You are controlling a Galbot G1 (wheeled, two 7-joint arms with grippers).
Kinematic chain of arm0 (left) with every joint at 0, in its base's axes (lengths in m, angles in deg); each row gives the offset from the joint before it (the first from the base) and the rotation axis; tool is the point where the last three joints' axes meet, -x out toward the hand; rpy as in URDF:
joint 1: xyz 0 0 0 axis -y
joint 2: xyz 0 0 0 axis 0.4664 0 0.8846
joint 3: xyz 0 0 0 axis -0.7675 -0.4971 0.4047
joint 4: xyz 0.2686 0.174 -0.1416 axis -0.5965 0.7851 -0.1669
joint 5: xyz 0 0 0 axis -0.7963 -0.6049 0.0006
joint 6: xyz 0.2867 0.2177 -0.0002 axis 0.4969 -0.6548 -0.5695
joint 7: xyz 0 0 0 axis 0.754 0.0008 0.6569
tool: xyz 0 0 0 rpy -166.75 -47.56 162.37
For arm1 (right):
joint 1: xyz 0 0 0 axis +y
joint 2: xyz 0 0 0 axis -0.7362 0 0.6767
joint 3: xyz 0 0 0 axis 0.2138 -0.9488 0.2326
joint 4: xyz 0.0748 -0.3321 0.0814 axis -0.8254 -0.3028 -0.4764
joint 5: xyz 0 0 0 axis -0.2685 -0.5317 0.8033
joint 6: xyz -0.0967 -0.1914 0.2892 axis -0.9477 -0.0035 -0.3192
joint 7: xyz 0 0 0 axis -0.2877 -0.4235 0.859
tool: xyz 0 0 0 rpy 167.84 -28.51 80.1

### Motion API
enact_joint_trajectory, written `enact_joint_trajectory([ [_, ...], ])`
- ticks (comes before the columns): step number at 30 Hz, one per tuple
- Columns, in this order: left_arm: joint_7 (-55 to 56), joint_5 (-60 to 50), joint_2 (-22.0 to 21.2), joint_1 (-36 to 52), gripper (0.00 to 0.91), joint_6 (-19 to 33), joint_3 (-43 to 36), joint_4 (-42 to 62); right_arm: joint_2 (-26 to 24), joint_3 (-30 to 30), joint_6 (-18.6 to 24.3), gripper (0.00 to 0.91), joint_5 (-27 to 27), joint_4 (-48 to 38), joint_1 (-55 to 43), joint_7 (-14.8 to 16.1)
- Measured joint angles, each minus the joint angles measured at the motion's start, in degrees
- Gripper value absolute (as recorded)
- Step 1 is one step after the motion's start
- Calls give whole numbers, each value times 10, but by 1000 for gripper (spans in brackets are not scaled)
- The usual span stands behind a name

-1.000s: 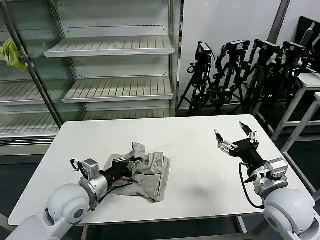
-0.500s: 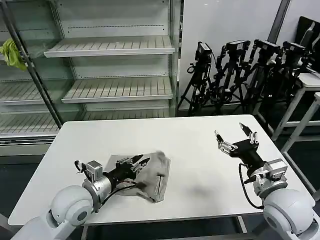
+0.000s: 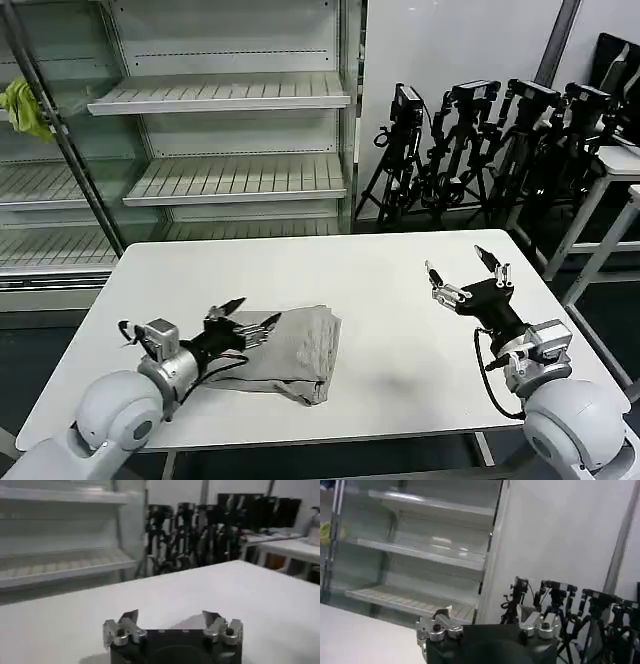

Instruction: Fold and organize the clothes.

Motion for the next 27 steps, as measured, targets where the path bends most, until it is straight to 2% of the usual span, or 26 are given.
enact_joint_trajectory([
  [13, 9, -9, -31, -47, 907, -6, 46, 61, -1, 15, 0, 907, 1, 19, 11, 0],
  [25, 6, -16, -44, -70, 907, -5, 52, 81, 2, 43, 1, 907, 1, 30, 30, 1],
  [27, 5, -18, -46, -74, 766, -5, 51, 80, 4, 45, 1, 907, 0, 32, 33, 2],
])
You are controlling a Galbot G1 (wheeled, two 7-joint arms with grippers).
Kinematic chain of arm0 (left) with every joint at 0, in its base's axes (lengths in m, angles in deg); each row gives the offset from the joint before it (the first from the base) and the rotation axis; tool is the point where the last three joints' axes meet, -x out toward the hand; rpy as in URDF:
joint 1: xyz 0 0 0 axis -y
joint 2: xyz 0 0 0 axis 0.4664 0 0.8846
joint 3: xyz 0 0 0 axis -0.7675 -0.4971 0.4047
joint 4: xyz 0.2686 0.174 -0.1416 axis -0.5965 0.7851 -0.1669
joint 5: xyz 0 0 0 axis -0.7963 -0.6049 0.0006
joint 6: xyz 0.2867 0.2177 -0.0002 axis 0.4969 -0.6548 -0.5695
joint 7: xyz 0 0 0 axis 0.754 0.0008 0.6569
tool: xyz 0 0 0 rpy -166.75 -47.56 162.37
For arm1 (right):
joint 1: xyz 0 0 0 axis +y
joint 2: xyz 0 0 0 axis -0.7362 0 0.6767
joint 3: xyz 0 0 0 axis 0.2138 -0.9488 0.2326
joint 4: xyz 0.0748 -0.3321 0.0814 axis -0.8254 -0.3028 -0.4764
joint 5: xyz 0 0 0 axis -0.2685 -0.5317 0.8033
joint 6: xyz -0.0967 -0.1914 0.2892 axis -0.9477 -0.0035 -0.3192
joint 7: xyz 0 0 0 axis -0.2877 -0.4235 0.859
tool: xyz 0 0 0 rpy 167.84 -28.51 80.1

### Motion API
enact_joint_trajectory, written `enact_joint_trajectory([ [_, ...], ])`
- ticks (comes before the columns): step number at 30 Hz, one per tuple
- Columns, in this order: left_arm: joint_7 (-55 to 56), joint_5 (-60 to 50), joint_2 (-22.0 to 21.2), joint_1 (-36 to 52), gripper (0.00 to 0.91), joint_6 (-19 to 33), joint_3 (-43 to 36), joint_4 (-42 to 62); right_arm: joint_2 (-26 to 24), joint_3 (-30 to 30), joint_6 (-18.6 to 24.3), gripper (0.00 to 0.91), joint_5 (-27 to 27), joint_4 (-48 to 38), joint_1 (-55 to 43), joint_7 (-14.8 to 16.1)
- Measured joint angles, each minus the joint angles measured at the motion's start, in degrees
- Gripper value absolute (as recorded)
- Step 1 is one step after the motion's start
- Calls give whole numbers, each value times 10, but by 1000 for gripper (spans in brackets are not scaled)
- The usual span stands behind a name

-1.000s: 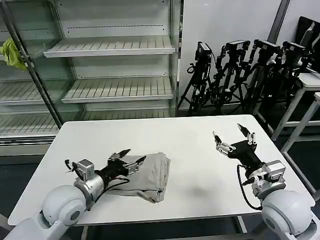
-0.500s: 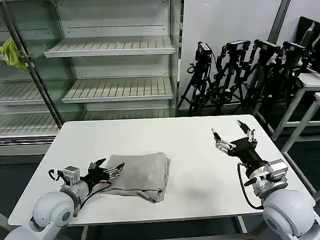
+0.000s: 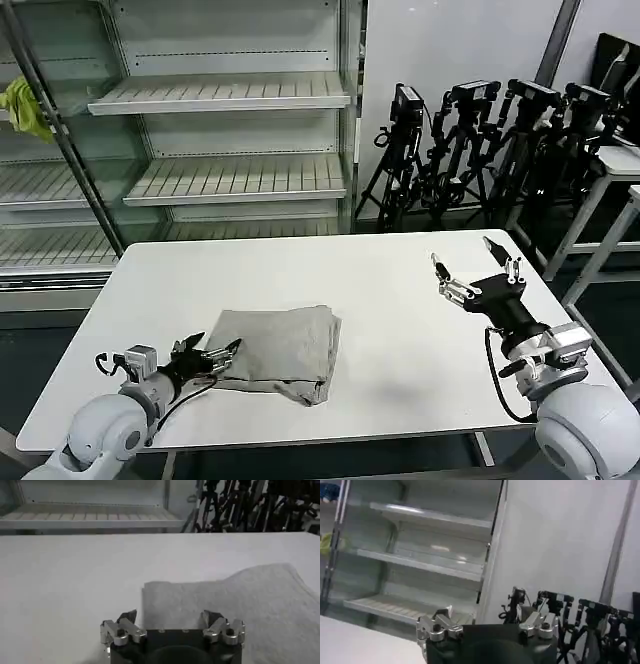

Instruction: Fold and organize the clothes.

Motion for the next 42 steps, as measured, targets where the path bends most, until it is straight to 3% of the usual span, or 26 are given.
enact_joint_trajectory([
  [1, 0, -1, -1, -2, 605, 0, 0, 0, 1, 1, 0, 907, 0, 1, 1, 0],
  [2, -1, -3, -2, -4, 524, 0, 0, 0, 1, 2, 0, 907, -1, 2, 3, 0],
  [3, -2, -5, -4, -6, 312, 0, -1, 0, 2, 4, 1, 907, -1, 3, 4, 0],
  [5, -5, -7, -7, -9, 171, 1, -2, 1, 2, 7, 1, 907, -1, 5, 7, 1],
  [9, -8, -12, -12, -13, 50, 5, -2, 1, 2, 13, 1, 907, -1, 9, 13, 1],
  [32, -11, -16, -29, -22, 40, 13, 15, -17, 2, 10, 7, 907, -2, 8, 10, 5],
  [42, -13, -35, -12, -41, 40, 13, 48, -27, -2, 3, 16, 907, 0, 2, 0, 12],
])
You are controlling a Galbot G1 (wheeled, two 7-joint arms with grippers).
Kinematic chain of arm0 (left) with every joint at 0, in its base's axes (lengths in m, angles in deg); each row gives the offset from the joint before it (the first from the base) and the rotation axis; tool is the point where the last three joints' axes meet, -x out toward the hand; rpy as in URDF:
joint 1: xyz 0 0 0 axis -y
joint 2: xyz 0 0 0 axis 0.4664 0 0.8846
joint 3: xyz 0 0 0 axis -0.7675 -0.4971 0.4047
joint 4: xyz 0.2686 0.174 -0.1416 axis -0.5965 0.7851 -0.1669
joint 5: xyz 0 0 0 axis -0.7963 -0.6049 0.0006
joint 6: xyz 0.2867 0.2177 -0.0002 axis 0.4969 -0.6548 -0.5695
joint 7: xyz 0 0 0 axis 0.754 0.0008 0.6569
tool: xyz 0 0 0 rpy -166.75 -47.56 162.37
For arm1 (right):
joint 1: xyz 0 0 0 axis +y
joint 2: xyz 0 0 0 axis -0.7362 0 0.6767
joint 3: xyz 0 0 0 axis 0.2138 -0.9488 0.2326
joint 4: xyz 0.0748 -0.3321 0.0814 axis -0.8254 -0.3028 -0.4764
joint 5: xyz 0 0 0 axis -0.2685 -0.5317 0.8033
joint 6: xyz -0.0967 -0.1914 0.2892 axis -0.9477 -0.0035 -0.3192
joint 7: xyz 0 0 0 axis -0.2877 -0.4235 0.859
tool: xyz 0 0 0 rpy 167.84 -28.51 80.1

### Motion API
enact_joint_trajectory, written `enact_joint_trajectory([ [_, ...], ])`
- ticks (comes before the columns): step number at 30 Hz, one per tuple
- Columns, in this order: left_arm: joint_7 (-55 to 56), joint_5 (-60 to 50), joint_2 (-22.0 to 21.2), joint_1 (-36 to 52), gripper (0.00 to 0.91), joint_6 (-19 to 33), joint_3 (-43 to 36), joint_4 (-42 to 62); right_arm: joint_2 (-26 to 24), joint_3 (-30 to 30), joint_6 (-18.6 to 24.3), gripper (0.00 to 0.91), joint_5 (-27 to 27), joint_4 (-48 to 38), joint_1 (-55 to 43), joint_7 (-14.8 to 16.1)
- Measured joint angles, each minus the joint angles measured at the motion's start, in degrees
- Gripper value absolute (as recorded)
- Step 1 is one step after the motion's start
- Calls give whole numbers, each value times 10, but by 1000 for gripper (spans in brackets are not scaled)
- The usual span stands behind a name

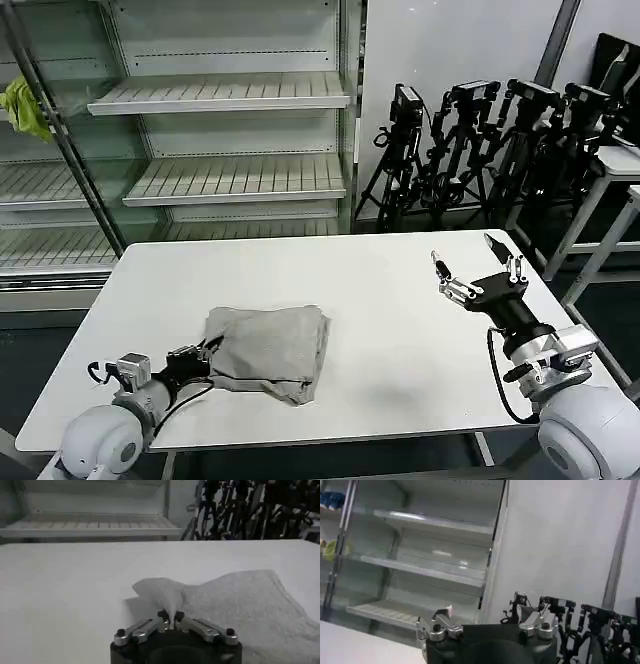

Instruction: Fold and organize the clothes.

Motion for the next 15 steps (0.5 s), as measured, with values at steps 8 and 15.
enact_joint_trajectory([
  [8, 2, -13, 37, -24, 40, -5, 68, 0, 3, -11, 8, 907, 0, -7, -12, 3],
  [15, -8, -50, 81, -37, 40, -1, 150, 11, 9, -20, 15, 907, 1, -10, -19, 6],
])
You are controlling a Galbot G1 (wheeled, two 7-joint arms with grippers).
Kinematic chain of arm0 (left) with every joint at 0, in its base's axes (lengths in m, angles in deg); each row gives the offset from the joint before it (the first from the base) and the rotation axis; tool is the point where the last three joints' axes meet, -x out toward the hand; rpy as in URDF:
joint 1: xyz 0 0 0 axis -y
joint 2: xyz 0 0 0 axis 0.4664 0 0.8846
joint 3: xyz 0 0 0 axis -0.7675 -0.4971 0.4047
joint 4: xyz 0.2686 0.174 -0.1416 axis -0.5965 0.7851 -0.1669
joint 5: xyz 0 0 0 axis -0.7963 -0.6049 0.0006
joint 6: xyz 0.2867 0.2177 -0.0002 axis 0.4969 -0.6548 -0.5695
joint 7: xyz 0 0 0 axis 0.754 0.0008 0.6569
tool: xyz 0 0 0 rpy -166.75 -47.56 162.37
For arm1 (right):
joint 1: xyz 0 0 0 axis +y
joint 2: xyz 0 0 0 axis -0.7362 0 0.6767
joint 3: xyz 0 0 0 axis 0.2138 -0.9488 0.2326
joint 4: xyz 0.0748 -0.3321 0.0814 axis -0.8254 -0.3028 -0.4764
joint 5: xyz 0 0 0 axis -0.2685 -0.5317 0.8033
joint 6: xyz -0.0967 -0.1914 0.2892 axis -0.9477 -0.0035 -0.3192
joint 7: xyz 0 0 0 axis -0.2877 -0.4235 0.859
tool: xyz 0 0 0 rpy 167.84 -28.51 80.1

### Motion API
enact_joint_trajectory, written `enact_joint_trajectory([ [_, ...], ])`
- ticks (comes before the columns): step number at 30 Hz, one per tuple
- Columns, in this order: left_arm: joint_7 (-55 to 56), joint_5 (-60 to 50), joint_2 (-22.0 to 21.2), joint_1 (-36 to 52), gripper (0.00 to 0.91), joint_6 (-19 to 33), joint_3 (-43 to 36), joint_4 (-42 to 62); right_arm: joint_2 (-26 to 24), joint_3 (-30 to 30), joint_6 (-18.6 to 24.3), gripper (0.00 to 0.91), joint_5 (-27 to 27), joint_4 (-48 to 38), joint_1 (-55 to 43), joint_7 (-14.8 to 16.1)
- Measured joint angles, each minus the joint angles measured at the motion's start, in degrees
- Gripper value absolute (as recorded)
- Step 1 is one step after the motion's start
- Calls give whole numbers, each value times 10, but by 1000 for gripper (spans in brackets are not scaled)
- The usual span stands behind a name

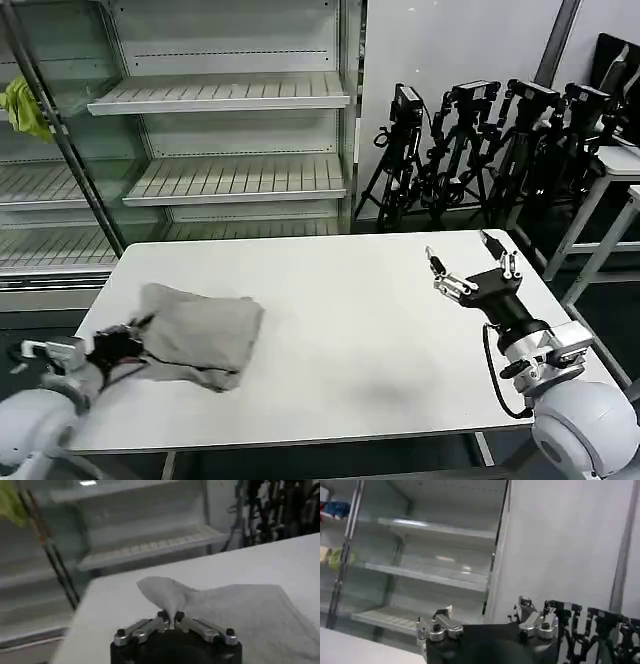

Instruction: Fold and organize the clothes.

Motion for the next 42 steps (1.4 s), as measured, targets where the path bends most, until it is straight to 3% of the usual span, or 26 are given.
enact_joint_trajectory([
  [8, -33, -140, 46, 1, 50, 43, 78, 38, 0, 5, 5, 907, 5, 0, 2, 2],
  [17, -76, -334, 47, -11, 50, 103, 86, 43, 0, 22, 7, 907, 7, 0, 14, 3],
  [29, -94, -398, -26, 10, 50, 123, -70, 50, -1, 39, 1, 907, 2, 3, 32, -3],
  [42, -81, -322, -87, 92, 50, 84, -210, 34, 5, 40, -6, 907, -8, 4, 46, -6],
])
